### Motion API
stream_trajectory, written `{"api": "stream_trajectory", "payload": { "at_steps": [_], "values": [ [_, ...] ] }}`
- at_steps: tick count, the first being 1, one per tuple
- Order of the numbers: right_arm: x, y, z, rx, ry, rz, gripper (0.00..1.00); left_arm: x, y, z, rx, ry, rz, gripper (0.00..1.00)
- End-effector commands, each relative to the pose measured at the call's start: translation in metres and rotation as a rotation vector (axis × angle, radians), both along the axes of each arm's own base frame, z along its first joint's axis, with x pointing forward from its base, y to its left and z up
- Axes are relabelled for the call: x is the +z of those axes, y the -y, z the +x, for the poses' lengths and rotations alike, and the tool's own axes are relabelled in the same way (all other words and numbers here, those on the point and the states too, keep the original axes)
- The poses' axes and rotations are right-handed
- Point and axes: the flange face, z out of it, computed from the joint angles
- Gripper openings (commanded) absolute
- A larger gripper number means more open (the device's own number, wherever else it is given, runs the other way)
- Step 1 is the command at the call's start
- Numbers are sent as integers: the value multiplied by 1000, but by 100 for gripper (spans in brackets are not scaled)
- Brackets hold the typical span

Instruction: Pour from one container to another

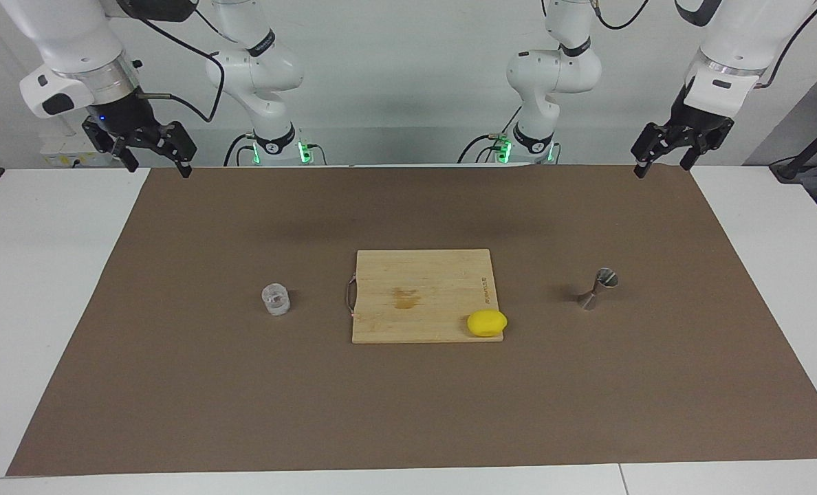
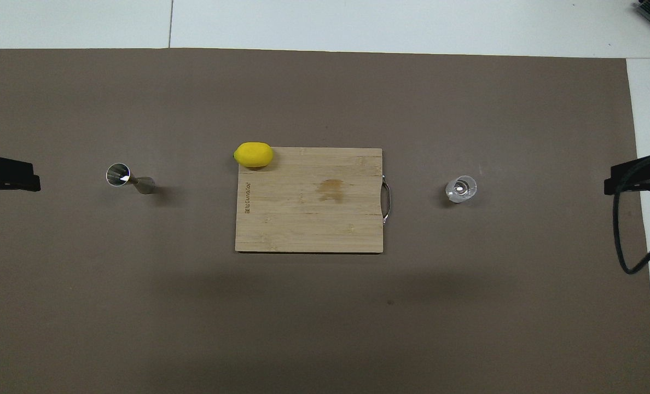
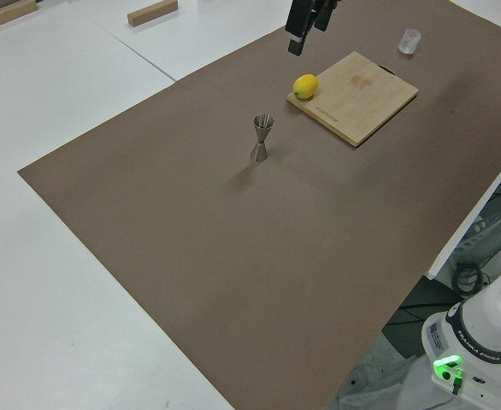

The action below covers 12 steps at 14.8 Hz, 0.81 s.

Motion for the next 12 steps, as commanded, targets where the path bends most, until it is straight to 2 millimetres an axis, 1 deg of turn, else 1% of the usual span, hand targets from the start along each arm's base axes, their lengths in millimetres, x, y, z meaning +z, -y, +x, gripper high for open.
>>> {"api": "stream_trajectory", "payload": {
  "at_steps": [1, 7, 9, 11, 12],
  "values": [
    [1, -6, 0, 38, 4, -22, 100, 6, -2, -3, 11, 0, 18, 100],
    [1, -5, 0, 32, 6, -33, 100, 5, -3, -3, 14, 6, 13, 100],
    [1, -4, -1, 35, 4, -31, 100, -2, -4, -3, 14, 6, 9, 100],
    [1, -3, -1, 36, 4, -31, 100, -7, -4, -1, 14, 53, 5, 100],
    [2, 0, -2, 32, 5, -31, 100, -14, -6, -1, 17, 71, 3, 100]
  ]
}}
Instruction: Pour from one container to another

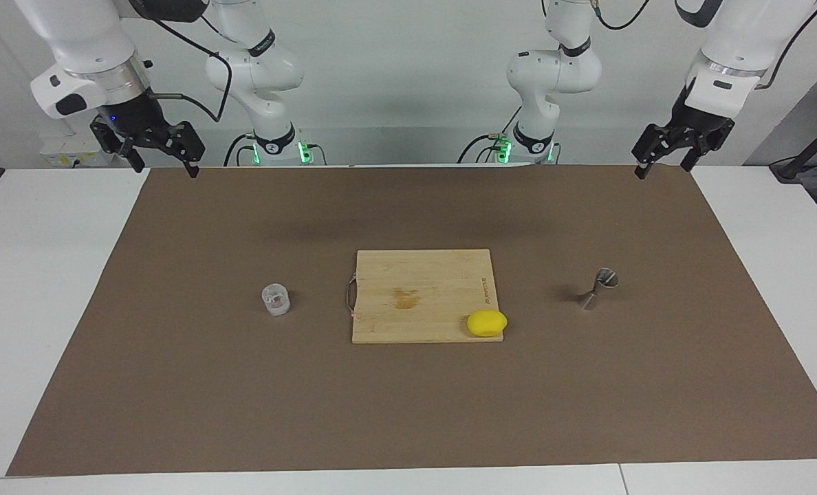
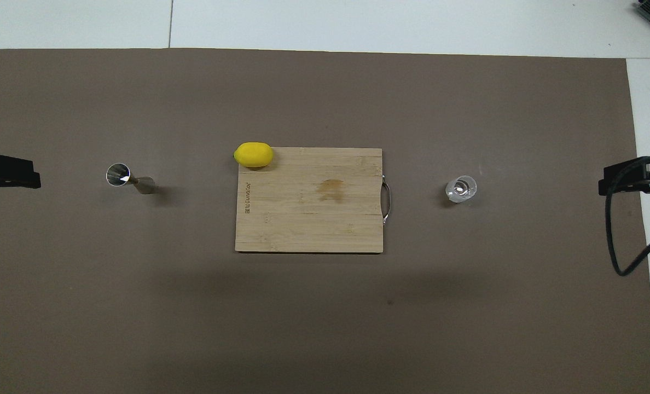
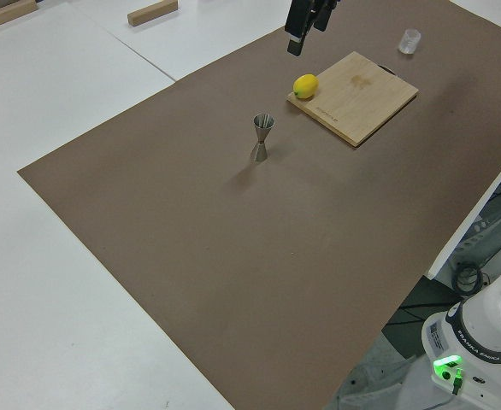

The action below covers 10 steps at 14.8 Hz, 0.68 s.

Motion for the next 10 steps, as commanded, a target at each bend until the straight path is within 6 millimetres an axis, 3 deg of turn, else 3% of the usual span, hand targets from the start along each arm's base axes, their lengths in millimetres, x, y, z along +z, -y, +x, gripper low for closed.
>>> {"api": "stream_trajectory", "payload": {
  "at_steps": [1, 4, 7, 10],
  "values": [
    [2, 10, -2, 9, 6, -15, 100, -15, -6, -7, 17, 63, 2, 100],
    [-3, 16, -7, -16, 1, -3, 100, -41, -16, -6, 34, 96, -1, 100],
    [-23, 17, -19, -48, -21, 10, 100, -64, -17, 3, 36, 126, -1, 100],
    [-35, 24, -20, -238, 17, 104, 100, -99, -19, 5, 29, 124, 1, 100]
  ]
}}
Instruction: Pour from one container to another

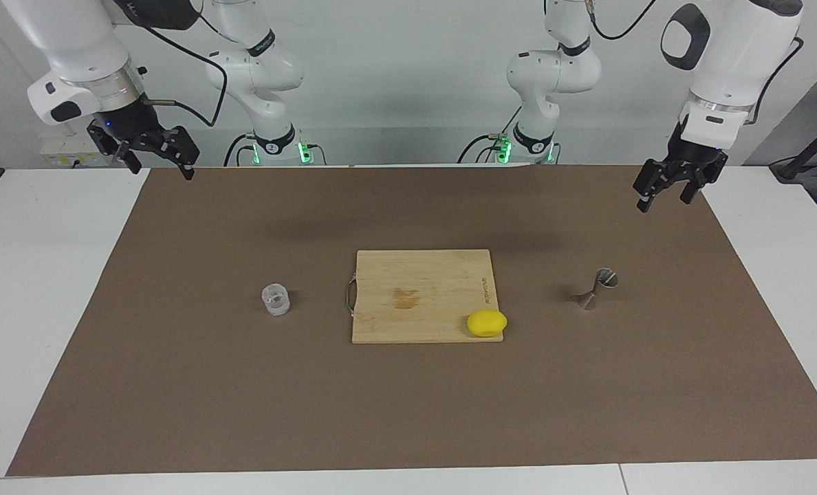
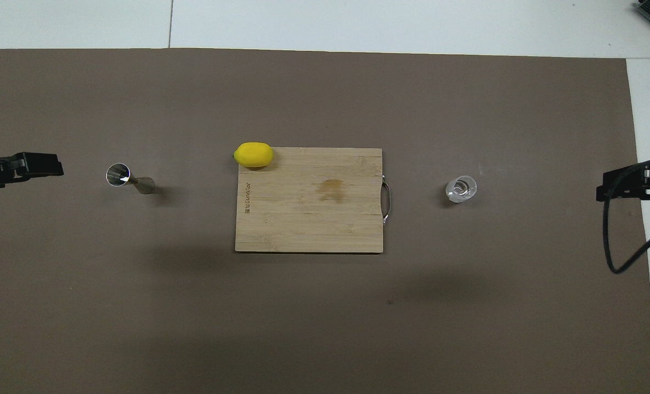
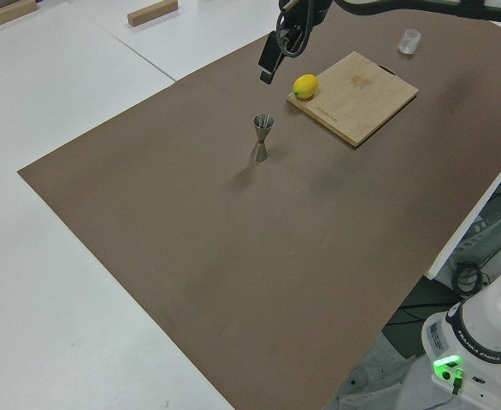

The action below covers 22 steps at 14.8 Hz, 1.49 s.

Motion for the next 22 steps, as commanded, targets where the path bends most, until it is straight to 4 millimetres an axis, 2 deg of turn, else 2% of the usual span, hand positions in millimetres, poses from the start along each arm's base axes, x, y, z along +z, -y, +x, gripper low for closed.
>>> {"api": "stream_trajectory", "payload": {
  "at_steps": [1, 4, 5, 7, 8, 12, 16, 17, 19, 20, 21, 22],
  "values": [
    [-16, 7, -12, -169, 10, 53, 100, -33, -2, -7, -2, -4, 9, 100],
    [-43, 30, -8, -289, 33, 155, 100, -69, 3, -17, -147, -86, 33, 100],
    [-54, 38, -6, -339, 38, 185, 100, -72, 8, -18, -177, -93, 38, 100],
    [-74, 45, -3, -458, 17, 270, 100, -73, 23, -23, -183, -126, 33, 100],
    [-80, 45, -1, -527, 11, 300, 100, -73, 21, -25, -179, -135, 33, 100],
    [-125, 46, 3, -777, -54, 476, 100, -71, 18, -21, -172, -121, 32, 100],
    [-180, 77, 10, -970, -182, 668, 100, -69, 19, -23, -188, -131, 29, 100],
    [-190, 80, 9, -994, -205, 690, 100, -70, 15, -23, -221, -133, 5, 100],
    [-214, 85, 9, -1069, -310, 767, 100, -78, -7, -17, -307, -140, -81, 100],
    [-223, 93, 9, -1125, -339, 797, 100, -87, -14, -8, -349, -167, -123, 100],
    [-235, 95, 10, -1148, -368, 807, 100, -92, -28, 3, -370, -170, -164, 100],
    [-248, 94, 12, -1159, -400, 819, 100, -102, -33, 8, -386, -171, -196, 100]
  ]
}}
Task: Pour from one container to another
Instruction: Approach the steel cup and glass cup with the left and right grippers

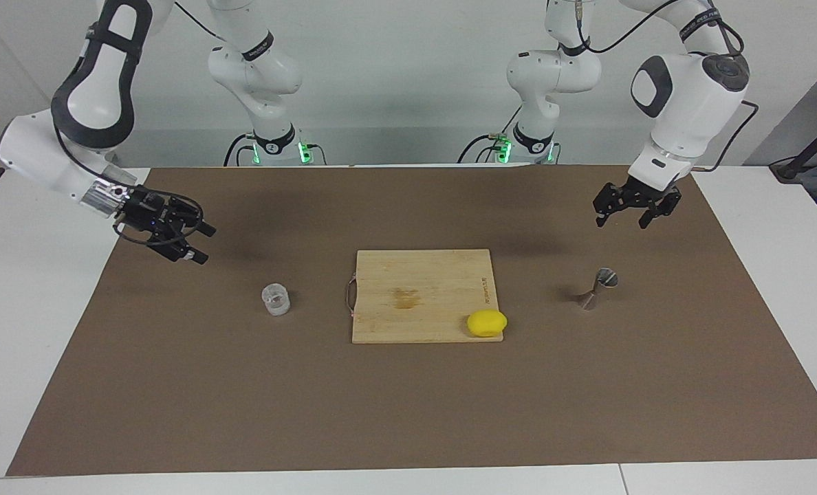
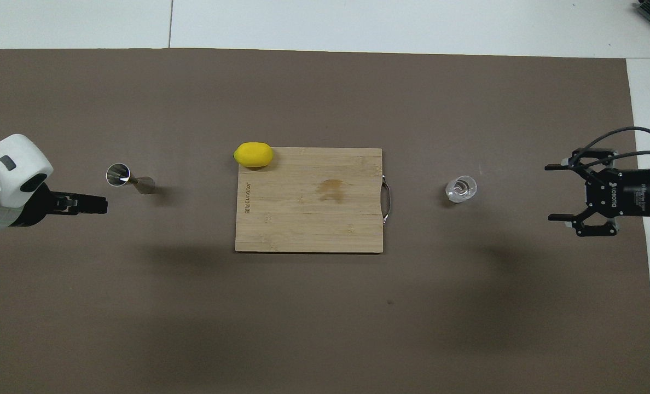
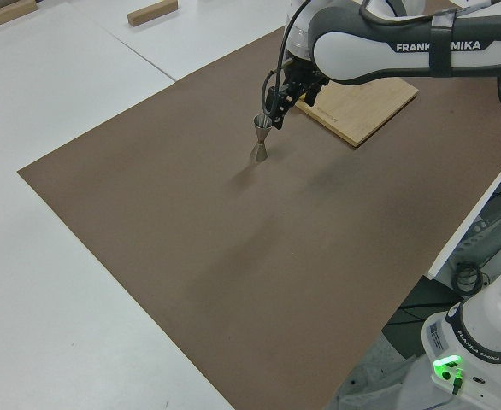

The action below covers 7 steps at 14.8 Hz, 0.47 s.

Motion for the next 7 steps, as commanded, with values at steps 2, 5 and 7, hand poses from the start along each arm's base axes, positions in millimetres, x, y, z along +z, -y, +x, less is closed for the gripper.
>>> {"api": "stream_trajectory", "payload": {
  "at_steps": [2, 5, 7],
  "values": [
    [-36, 1, 6, -77, -71, 112, 100, -29, -28, 21, -123, -11, -152, 100],
    [-65, -3, 13, -100, -103, 161, 100, -38, -49, 28, -331, 85, -323, 100],
    [-78, -2, 15, -125, -129, 198, 100, -41, -66, 35, -389, 117, -448, 100]
  ]
}}
